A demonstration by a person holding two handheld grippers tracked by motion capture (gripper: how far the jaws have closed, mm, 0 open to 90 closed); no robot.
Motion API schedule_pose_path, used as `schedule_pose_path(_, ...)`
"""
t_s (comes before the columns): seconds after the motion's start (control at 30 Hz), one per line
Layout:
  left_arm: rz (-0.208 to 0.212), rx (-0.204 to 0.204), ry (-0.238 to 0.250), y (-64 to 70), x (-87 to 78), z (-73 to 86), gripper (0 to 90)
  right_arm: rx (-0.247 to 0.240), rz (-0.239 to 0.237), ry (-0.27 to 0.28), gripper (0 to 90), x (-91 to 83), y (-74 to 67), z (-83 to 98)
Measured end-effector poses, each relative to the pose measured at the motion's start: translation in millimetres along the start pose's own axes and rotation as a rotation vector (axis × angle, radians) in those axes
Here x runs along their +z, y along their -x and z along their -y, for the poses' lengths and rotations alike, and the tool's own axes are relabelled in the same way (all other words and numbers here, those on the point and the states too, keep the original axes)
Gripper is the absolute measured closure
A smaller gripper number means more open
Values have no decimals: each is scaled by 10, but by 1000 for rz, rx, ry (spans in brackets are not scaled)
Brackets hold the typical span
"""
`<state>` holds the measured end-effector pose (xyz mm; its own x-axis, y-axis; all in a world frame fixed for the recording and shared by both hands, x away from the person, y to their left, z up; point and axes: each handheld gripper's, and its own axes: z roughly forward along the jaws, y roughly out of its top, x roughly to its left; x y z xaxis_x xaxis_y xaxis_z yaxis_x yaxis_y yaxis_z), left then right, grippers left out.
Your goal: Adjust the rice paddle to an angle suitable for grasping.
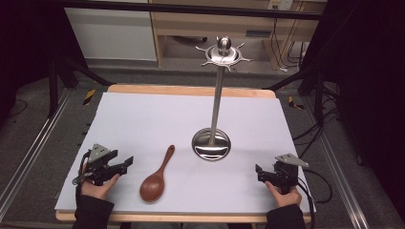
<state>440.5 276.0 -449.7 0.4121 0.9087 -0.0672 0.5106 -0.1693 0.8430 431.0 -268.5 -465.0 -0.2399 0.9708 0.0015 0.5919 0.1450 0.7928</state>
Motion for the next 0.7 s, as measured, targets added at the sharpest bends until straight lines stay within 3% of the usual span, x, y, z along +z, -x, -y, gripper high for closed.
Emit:
schedule_pose_path(0.2, 9, 14, 1, 71, -21, -22, 314, -14, -13, 1, 94, -18, -72, 3)
schedule_pose_path(0.7, 43, 48, 7, 251, -32, -120, 335, -11, -25, -11, 83, -21, -94, 2)
